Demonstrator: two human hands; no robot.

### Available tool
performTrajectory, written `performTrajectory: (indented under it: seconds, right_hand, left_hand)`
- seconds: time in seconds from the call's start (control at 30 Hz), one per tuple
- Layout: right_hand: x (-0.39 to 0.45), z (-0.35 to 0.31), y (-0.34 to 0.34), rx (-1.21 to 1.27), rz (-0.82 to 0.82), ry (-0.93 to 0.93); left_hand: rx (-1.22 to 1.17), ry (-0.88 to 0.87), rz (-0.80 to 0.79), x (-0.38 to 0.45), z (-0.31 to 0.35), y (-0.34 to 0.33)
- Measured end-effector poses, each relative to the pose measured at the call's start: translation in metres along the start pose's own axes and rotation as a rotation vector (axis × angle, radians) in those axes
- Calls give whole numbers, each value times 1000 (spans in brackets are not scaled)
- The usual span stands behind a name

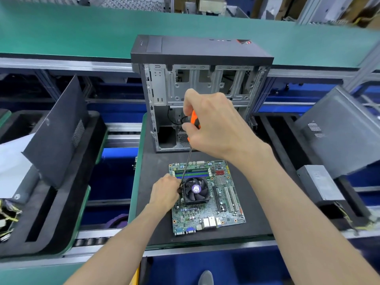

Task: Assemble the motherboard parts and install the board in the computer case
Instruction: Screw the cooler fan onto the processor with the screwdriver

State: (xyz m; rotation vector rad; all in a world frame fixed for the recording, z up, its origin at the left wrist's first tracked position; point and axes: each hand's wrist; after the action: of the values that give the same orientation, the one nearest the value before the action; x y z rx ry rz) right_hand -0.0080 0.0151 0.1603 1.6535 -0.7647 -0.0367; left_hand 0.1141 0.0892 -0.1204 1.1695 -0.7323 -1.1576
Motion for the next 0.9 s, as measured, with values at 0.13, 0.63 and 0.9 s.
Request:
performTrajectory:
  seconds: [0.13,0.63,0.9]
  right_hand:
    - [-1,1,0,-4,7,2]
    - [2,1,-2,6,19,-8]
    - [-4,0,-1,103,76,-41]
  left_hand:
    - [19,4,15,-1,0,3]
    - [-291,31,58,-43,1,-18]
    - [-233,107,24,-45,11,-19]
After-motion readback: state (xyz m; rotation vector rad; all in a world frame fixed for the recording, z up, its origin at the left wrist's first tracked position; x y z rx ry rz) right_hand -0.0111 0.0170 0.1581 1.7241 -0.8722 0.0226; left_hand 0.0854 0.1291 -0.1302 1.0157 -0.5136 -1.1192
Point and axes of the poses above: each hand's wrist, its own x-axis towards the middle knuckle, its own y-axis out of the back of the hand, z = x × y, and after that the axes turned 1 degree about y, right-handed
